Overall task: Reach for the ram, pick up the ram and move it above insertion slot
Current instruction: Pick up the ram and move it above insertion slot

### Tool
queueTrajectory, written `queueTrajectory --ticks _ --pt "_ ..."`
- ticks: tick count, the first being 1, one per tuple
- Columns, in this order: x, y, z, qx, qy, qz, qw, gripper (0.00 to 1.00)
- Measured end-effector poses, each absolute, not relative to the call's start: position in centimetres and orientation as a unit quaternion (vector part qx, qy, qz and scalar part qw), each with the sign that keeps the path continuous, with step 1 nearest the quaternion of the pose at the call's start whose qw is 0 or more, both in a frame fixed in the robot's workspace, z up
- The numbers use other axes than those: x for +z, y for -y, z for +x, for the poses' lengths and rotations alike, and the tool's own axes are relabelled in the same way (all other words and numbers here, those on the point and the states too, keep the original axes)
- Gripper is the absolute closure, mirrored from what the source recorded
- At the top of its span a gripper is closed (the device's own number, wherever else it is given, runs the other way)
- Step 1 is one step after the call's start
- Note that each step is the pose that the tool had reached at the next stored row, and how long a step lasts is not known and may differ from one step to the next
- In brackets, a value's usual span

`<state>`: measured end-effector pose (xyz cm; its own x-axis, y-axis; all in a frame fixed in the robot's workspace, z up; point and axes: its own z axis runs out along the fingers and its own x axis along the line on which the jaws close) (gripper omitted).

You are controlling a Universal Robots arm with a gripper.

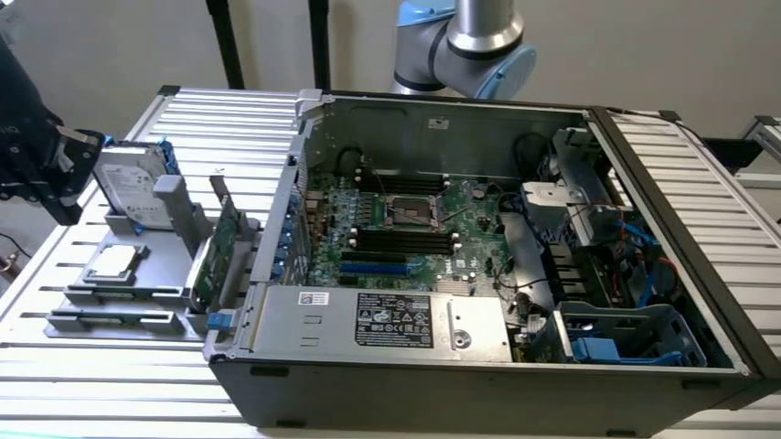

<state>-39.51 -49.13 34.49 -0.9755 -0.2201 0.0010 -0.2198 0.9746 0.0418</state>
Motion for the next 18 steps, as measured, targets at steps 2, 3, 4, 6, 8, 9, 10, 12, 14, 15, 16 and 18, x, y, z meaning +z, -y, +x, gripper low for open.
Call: queueTrajectory --ticks 2,3,4,6,8,9,10,12,14,15,16,18 --pt "34.49 49.13 -39.50 -0.021 0.991 0.129 0.003 0.89" --pt "34.49 49.13 -39.50 -0.021 0.990 0.137 0.003 0.89" --pt "34.49 49.13 -39.50 -0.021 0.989 0.146 0.004 0.89" --pt "34.49 49.13 -39.51 -0.021 0.986 0.165 0.004 0.89" --pt "34.49 49.13 -39.51 -0.020 0.983 0.182 0.004 0.89" --pt "34.49 49.13 -39.51 -0.020 0.981 0.192 0.004 0.89" --pt "34.49 49.13 -39.51 -0.020 0.979 0.201 0.005 0.89" --pt "34.49 49.13 -39.51 -0.020 0.976 0.218 0.005 0.89" --pt "34.49 49.13 -39.51 -0.020 0.972 0.236 0.005 0.89" --pt "34.49 49.13 -39.51 -0.020 0.969 0.244 0.006 0.89" --pt "34.49 49.13 -39.50 -0.020 0.967 0.253 0.006 0.89" --pt "34.49 49.13 -39.51 -0.020 0.962 0.271 0.006 0.89"
